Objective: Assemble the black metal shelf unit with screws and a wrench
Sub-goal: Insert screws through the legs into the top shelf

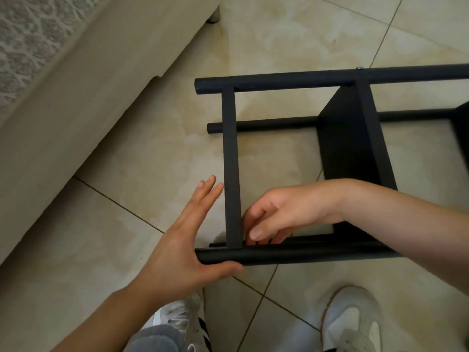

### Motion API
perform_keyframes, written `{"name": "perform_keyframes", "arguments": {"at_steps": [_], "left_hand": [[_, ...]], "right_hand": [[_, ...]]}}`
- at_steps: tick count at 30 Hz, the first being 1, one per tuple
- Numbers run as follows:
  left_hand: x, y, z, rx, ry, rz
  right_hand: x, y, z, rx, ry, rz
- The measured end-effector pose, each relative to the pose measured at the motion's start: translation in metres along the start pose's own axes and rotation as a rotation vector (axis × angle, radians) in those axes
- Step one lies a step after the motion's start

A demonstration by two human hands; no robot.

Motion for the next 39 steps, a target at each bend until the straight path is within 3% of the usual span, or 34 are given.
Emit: {"name": "perform_keyframes", "arguments": {"at_steps": [9,15,22,31,35,39], "left_hand": [[-0.035,0.018,-0.045,-0.589,-0.109,0.494],[-0.044,-0.001,-0.063,-0.721,-0.043,0.597],[-0.048,-0.007,-0.064,-0.696,-0.078,0.618],[-0.045,-0.019,-0.045,-0.588,-0.205,0.574],[-0.038,-0.025,-0.031,-0.582,-0.312,0.478],[-0.025,-0.048,-0.003,-0.537,-0.302,0.338]], "right_hand": [[-0.036,-0.002,-0.003,-0.167,-0.283,0.071],[-0.063,-0.009,-0.011,-0.389,-0.537,0.065],[-0.09,-0.017,-0.026,-0.629,-0.655,0.044],[-0.1,-0.012,-0.027,-0.703,-0.7,0.082],[-0.104,-0.001,-0.024,-0.74,-0.726,0.101],[-0.113,0.018,-0.019,-0.663,-0.749,0.151]]}}
Point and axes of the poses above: each hand's wrist, its own x-axis towards the middle knuckle, its own z-axis out of the back of the hand, y = z × x, the point moved 6 cm from there along x, towards the middle knuckle, and after that the axes turned 3 degrees about z, right-handed, at the moved point
